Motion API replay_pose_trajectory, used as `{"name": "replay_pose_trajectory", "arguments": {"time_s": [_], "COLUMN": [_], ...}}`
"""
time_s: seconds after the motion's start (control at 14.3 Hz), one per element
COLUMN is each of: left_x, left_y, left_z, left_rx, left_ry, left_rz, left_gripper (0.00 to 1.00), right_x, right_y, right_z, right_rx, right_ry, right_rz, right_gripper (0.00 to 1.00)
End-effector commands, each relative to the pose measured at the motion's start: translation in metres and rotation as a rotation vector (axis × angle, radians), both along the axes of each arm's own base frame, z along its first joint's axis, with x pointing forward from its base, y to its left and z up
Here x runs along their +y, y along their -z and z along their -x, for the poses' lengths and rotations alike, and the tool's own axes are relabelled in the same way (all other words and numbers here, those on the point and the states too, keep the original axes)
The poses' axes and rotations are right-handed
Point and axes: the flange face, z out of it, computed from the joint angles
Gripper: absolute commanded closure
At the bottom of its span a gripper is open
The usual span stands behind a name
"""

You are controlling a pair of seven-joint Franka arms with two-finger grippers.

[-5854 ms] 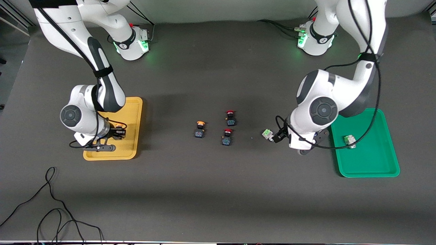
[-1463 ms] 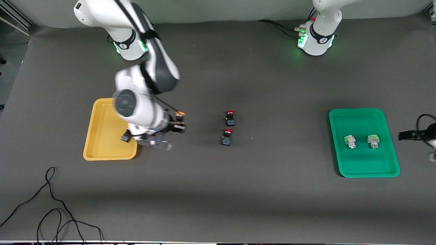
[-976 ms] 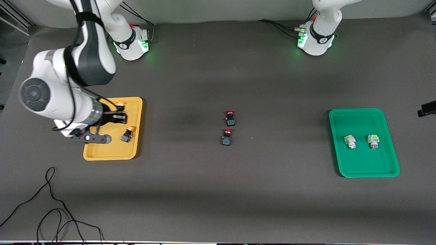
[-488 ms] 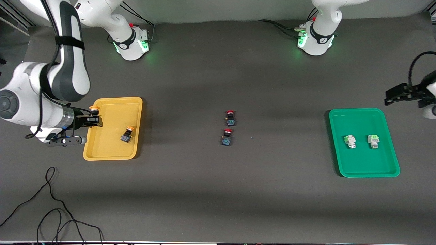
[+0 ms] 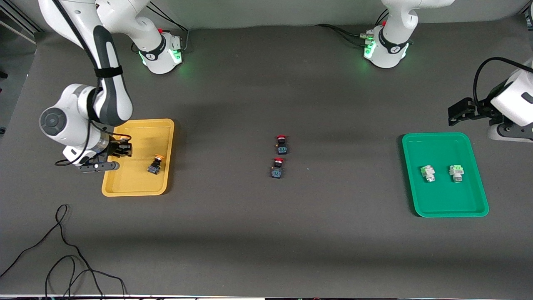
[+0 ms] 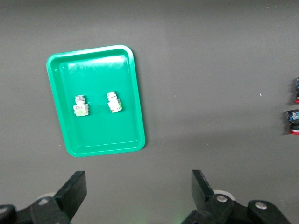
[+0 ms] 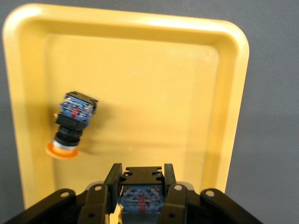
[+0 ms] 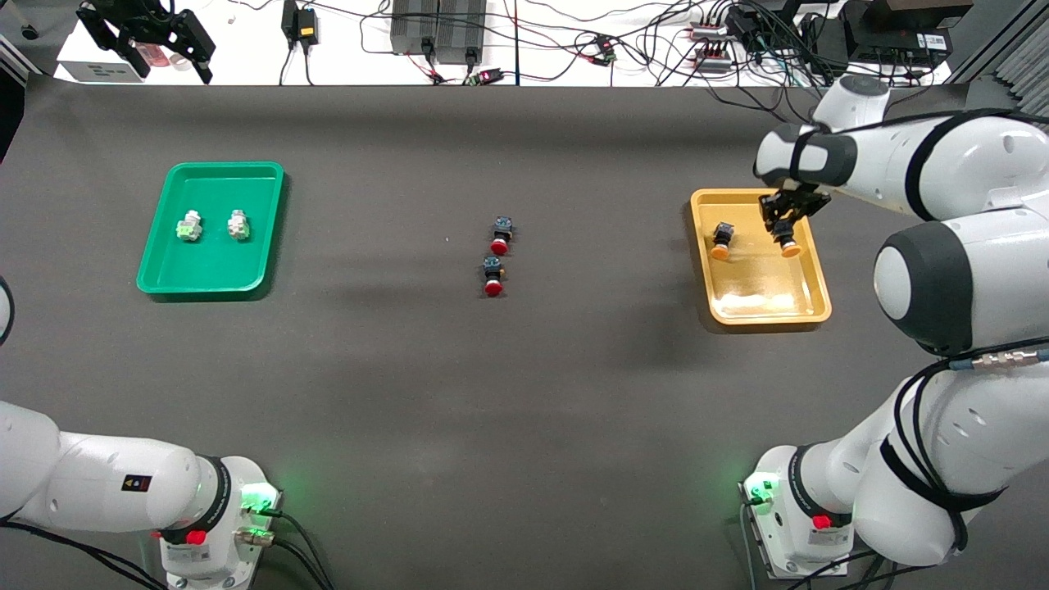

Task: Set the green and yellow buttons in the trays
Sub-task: 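Open the right gripper and withdraw it from the yellow tray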

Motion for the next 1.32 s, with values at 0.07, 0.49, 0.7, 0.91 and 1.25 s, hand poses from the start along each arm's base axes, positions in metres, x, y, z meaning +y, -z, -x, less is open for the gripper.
{"name": "replay_pose_trajectory", "arguments": {"time_s": [0.07,0.49,0.7,0.91,1.25], "left_x": [0.001,0.002,0.003,0.006,0.014], "left_y": [-0.003,0.005,0.005,0.005,0.004], "left_z": [0.013,0.014,0.015,0.015,0.015], "left_rx": [-0.008,-0.005,0.002,0.003,0.004], "left_ry": [-0.019,-0.016,-0.005,-0.008,-0.024], "left_rz": [0.021,0.007,0.007,0.007,0.015], "left_gripper": [0.00,0.00,0.00,0.00,0.00], "right_x": [-0.004,-0.011,-0.014,-0.013,-0.007], "right_y": [0.012,0.069,0.081,0.079,0.060], "right_z": [0.007,0.017,0.017,0.015,0.002], "right_rx": [-0.048,-0.070,-0.093,-0.096,-0.080], "right_ry": [-0.028,-0.079,-0.095,-0.095,-0.087], "right_rz": [0.015,-0.076,-0.088,-0.093,-0.182], "right_gripper": [1.00,1.00,1.00,1.00,0.00]}}
